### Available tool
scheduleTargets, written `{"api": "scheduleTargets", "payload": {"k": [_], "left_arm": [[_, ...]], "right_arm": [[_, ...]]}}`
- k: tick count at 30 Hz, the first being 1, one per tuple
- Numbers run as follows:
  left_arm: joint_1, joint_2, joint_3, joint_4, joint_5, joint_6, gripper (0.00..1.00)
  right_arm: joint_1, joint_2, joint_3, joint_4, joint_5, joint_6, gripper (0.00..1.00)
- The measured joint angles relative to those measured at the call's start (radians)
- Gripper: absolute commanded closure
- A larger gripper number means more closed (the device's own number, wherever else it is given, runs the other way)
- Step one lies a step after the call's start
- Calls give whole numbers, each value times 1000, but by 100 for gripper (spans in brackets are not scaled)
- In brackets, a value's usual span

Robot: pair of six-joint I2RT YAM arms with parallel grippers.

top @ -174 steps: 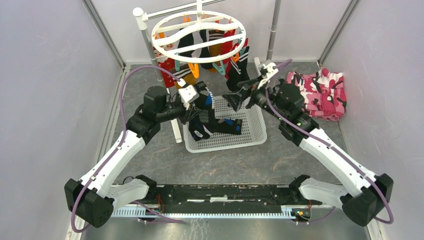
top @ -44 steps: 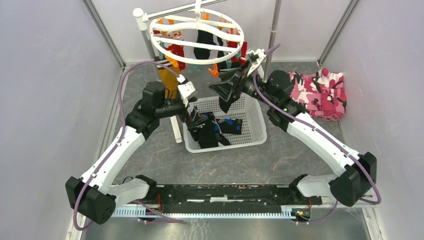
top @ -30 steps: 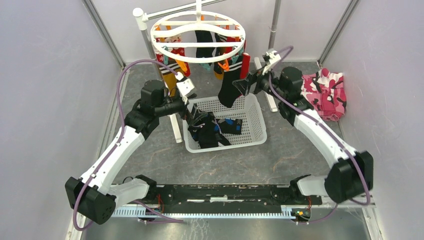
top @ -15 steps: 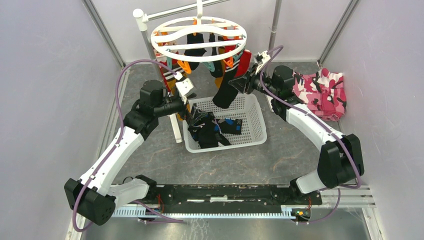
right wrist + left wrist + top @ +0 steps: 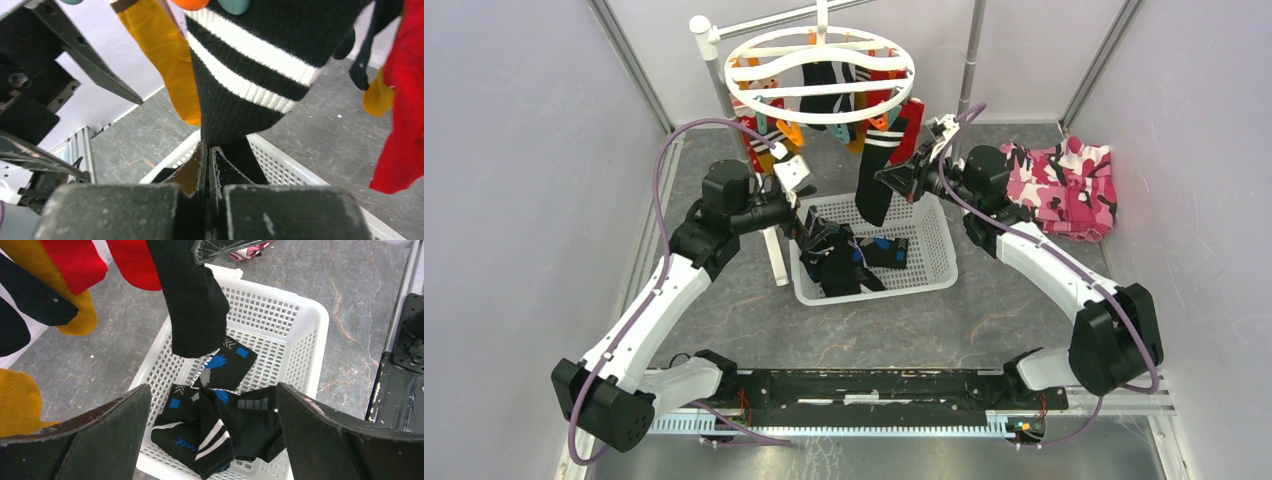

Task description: Remove the socks clipped to the hanger

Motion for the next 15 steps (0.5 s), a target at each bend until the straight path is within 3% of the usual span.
{"api": "scheduleTargets", "payload": {"k": [15], "left_arm": [[0, 25, 49, 29, 13, -54, 0]], "right_arm": [[198, -108, -7, 3, 31, 32, 100]]}}
